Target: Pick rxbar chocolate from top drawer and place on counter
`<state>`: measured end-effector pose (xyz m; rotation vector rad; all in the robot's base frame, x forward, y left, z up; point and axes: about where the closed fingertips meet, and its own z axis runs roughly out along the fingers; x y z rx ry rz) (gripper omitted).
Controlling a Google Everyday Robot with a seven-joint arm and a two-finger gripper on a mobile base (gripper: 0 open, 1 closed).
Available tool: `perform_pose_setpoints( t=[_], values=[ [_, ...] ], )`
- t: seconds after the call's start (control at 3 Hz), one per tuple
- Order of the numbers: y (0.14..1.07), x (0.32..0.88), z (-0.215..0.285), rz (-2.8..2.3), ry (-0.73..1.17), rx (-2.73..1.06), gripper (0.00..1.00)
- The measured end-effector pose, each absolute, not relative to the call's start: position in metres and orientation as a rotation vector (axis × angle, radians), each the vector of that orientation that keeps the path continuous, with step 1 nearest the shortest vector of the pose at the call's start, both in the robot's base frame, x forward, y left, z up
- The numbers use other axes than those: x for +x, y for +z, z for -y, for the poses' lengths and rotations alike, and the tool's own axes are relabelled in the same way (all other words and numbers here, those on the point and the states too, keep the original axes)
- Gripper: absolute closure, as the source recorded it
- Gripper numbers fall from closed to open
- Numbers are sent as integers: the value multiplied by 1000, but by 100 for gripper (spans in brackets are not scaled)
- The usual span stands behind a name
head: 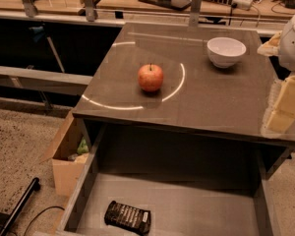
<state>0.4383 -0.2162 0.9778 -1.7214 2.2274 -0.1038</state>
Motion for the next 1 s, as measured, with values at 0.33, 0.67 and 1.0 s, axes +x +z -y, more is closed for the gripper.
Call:
perform_pose_setpoints(
  t=[0.33, 0.67, 1.0],
  values=[
    [978, 438, 216, -2227, -104, -1721, 0],
    [976, 434, 214, -2214, -85, -1715, 0],
    [965, 401, 189, -2109, -1, -1677, 0]
  ],
)
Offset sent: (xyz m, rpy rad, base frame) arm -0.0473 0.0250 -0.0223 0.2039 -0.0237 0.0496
